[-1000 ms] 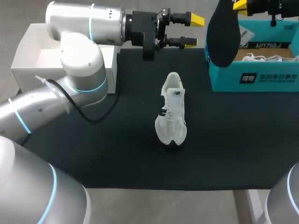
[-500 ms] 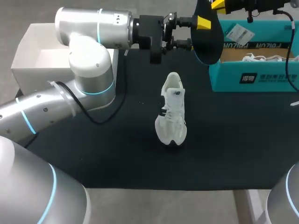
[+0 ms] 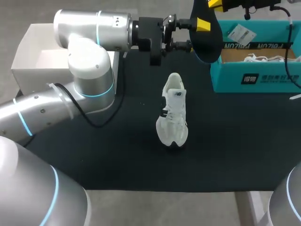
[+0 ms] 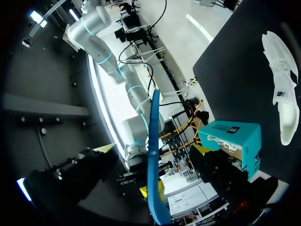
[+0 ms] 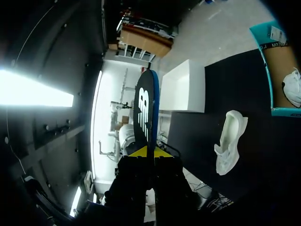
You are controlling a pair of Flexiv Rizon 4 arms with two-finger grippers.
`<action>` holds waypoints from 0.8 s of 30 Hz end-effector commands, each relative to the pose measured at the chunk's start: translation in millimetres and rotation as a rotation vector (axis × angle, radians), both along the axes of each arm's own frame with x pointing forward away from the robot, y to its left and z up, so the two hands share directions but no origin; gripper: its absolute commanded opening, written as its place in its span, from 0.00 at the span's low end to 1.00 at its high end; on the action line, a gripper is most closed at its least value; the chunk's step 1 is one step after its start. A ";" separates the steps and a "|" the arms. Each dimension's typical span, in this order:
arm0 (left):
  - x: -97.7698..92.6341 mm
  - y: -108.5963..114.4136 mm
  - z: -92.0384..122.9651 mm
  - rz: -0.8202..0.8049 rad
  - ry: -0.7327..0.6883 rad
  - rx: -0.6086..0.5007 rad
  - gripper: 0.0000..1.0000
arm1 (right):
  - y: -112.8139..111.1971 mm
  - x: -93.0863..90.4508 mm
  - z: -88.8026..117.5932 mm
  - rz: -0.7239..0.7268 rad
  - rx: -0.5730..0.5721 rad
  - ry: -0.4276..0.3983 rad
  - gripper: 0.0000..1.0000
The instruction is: Take the shoe out of the shoebox, open the shoe tongue, remove and reinsert the insole, then place the shoe into the shoebox
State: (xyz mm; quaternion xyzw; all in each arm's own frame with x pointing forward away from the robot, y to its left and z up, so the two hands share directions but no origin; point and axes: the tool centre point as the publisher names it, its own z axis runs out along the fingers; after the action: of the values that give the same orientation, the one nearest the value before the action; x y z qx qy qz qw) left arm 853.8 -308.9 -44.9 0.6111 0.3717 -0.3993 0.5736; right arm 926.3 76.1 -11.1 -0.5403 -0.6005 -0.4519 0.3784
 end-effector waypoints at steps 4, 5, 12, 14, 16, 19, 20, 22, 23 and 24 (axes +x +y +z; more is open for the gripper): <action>2.0 -5.3 -3.9 0.013 0.007 0.011 1.00 | -2.0 5.5 2.1 -0.007 0.020 -0.005 0.00; 2.0 -5.3 -4.0 0.015 0.007 0.010 1.00 | -2.4 6.5 0.9 -0.008 0.021 -0.003 0.00; 3.3 -4.6 -6.9 0.033 0.014 -0.006 1.00 | 5.6 7.6 -5.0 0.003 0.023 0.012 0.00; 4.3 -8.0 -8.4 0.037 0.005 0.003 1.00 | 8.2 8.1 -8.1 0.000 0.026 0.021 0.00; 3.5 -9.5 -9.2 0.052 -0.015 0.007 1.00 | 9.8 6.8 -11.7 -0.016 0.037 0.029 0.00; 2.9 -8.5 -9.4 0.071 -0.028 -0.003 1.00 | 13.4 2.4 -17.3 -0.012 0.035 0.042 0.00; 3.4 -7.2 -9.9 0.081 -0.032 -0.005 1.00 | 14.1 0.7 -18.6 -0.010 0.034 0.045 0.00; 5.3 -4.5 -10.9 0.103 -0.041 0.001 1.00 | 13.8 -2.0 -20.2 -0.008 0.033 0.049 0.00; 6.5 -3.0 -11.5 0.112 -0.044 0.007 1.00 | 13.4 -3.5 -20.2 -0.008 0.032 0.051 0.00; 7.8 -1.4 -12.0 0.112 -0.038 0.005 1.00 | 12.5 -5.2 -20.2 -0.008 0.032 0.052 0.00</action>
State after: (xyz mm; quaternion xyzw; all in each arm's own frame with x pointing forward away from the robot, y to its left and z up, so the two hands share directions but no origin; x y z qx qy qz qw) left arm 865.8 -311.0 -56.1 0.6010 0.3912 -0.3565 0.5989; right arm 926.2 89.7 -30.9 -0.5460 -0.5830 -0.4466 0.4031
